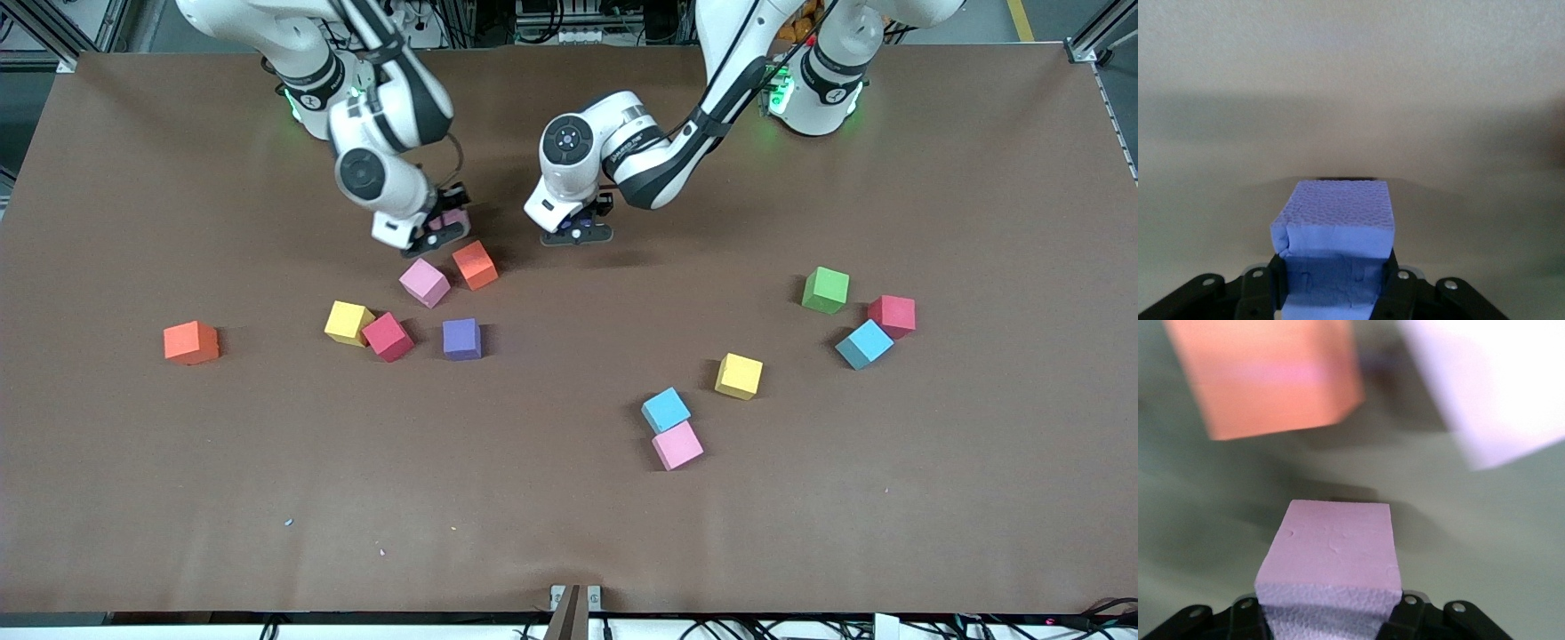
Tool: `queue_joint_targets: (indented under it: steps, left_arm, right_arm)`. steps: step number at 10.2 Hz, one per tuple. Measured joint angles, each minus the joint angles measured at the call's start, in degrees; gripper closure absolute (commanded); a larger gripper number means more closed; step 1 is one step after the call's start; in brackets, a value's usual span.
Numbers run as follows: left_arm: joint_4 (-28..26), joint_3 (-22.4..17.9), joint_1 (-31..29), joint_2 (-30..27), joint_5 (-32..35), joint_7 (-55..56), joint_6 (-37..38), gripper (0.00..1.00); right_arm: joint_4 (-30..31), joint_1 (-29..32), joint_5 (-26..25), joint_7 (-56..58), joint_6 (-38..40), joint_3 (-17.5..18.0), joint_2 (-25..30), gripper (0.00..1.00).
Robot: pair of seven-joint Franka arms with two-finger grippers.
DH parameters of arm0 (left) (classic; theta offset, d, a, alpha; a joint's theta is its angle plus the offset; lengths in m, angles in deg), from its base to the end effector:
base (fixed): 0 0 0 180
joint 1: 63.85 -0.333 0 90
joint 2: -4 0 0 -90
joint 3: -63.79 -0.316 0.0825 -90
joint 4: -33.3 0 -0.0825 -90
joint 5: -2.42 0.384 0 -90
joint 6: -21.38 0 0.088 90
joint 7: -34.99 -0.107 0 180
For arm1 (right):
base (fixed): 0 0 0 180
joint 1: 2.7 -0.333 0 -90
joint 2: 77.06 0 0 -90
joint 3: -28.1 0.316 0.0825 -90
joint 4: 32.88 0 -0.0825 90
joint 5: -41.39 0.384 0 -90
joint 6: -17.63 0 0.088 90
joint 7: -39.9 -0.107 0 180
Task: Arrange 11 blocks into digit 3
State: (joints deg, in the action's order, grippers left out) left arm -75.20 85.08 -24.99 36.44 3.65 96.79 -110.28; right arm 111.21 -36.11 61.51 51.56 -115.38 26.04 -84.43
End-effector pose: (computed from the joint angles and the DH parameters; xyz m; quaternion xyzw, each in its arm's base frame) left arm 0.3166 -0.5324 0.2112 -0.9935 -0.0271 0.1102 0.0094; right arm 0.3632 0.2281 0.2091 -0.9552 -0.2277 0.1731 0.0762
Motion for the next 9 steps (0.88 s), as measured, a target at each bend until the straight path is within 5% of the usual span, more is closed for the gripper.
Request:
queue_joint_targets:
  steps: [2, 4, 5, 9]
  left_arm:
    - [0.1, 0.0, 0.9, 0.7, 0.0, 0.4, 0.0, 0.93]
    - [0.2, 0.0, 1.4, 0.9, 0.0, 1.1, 0.0, 0.65]
    - [0.2, 0.0, 1.5, 1.0, 0.0, 1.2, 0.0, 0.01]
    - [0.6, 0.0, 2.3, 1.0, 0.0, 1.2, 0.0, 0.00]
  right_arm:
    - [-1.0, 6.5, -8.2, 8.9, 4.6, -0.2, 1.8, 0.78]
    - [-2.3, 7.6, -13.0, 14.1, 8.5, -0.2, 4.8, 0.78]
    - [-2.5, 7.6, -14.9, 16.4, 9.0, 0.0, 6.1, 0.79]
    - [-3.7, 6.4, -23.5, 24.4, 9.0, 1.0, 8.1, 0.79]
